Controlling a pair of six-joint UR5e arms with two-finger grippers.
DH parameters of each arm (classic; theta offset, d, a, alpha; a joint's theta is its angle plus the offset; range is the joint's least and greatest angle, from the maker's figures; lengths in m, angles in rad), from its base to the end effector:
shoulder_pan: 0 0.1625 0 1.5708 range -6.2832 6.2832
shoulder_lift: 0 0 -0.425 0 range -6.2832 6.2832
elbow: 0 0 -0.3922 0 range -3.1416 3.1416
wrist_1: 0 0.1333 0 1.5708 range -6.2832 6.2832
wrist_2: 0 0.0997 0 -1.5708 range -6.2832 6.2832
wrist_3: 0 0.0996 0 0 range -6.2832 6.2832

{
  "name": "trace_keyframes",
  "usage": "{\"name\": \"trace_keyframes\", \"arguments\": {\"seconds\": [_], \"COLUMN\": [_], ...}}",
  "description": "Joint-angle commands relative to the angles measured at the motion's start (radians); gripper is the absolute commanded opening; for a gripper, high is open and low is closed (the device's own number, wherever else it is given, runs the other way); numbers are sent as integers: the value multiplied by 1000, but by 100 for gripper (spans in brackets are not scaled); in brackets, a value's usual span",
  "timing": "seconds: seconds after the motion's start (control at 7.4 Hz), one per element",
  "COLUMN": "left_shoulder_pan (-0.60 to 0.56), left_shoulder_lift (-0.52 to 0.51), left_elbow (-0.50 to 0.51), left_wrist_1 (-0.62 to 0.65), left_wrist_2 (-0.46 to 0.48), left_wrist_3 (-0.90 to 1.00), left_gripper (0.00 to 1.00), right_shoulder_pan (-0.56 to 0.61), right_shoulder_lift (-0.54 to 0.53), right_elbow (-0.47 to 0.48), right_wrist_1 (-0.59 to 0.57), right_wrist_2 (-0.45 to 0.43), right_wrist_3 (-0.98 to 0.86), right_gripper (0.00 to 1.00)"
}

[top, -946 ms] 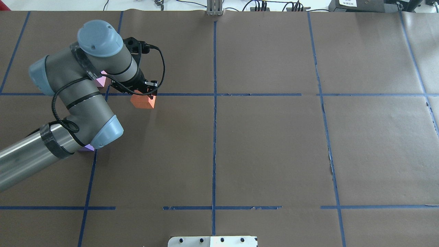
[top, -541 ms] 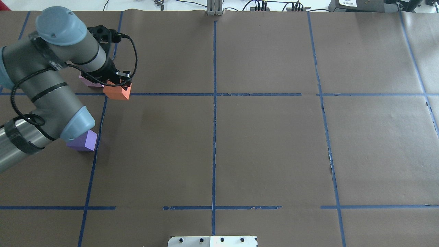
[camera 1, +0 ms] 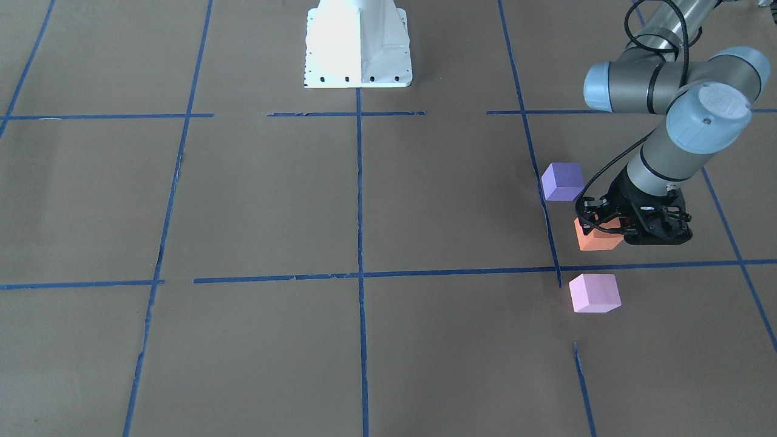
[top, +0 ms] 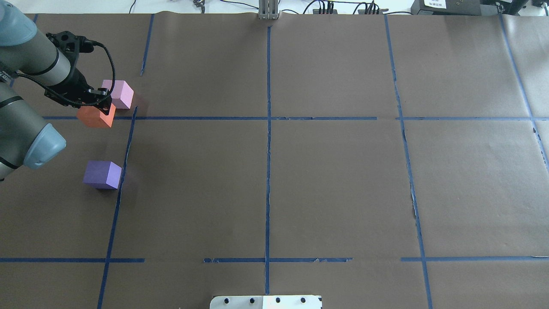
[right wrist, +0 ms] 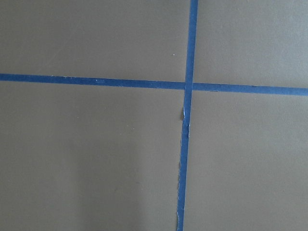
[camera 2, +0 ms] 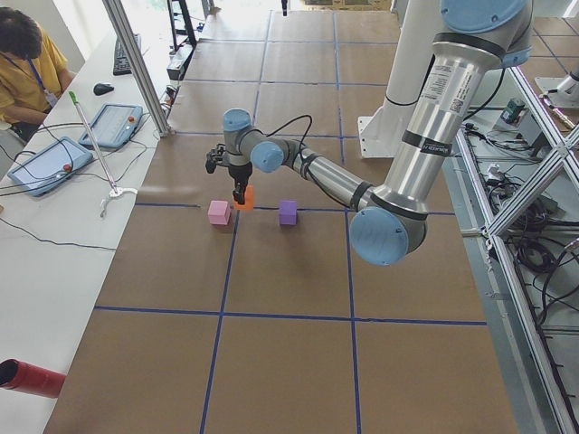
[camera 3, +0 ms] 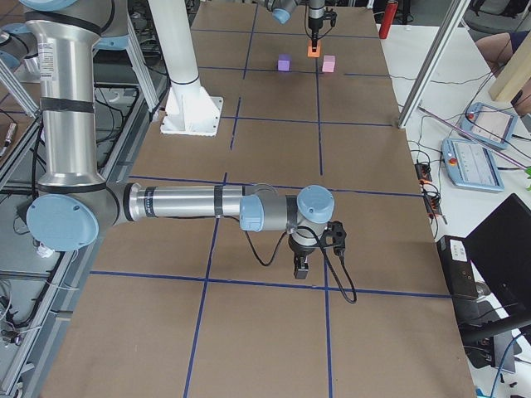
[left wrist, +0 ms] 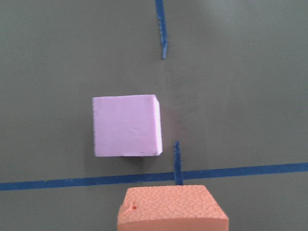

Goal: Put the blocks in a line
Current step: 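Carry the orange cube with the left gripper toward the pink cube, then lower the orange cube between the pink and purple cubes, open left gripper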

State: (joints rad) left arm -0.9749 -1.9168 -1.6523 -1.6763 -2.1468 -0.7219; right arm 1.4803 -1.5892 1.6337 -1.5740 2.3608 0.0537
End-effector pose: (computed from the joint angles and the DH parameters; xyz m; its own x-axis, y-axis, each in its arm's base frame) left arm 0.2878 -0.5652 0.4210 0.7238 0.0542 -0.6879 -0.0068 0.9974 0.0714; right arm 0.0183 -0.4902 0.6359 0.7022 -0.0393 0.7109 0.0527 0.9986 0.0031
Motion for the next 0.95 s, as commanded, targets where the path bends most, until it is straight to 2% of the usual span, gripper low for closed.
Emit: {"name": "trace_keyframes", "arguments": {"seconds": [0.0, 0.27, 0.81], "left_shoulder_pan": [5, 11, 45], "left_shoulder_lift": [-2, -14, -13], "left_elbow": [61, 126, 176], "left_wrist_1": [-41, -97, -184], "left_wrist_2": [-60, -62, -61], "left_wrist_3": [-2, -4, -52], "left_gripper": [28, 28, 28], "right_shoulder_pan": [0, 0, 0], "right_shoulder_lift": [0, 0, 0], "right_elbow": [0, 0, 0], "right_wrist_1": [0, -1, -1], "right_wrist_2": [0, 0, 0], "right_wrist_3": [0, 0, 0], "right_gripper": [100, 100, 100]}}
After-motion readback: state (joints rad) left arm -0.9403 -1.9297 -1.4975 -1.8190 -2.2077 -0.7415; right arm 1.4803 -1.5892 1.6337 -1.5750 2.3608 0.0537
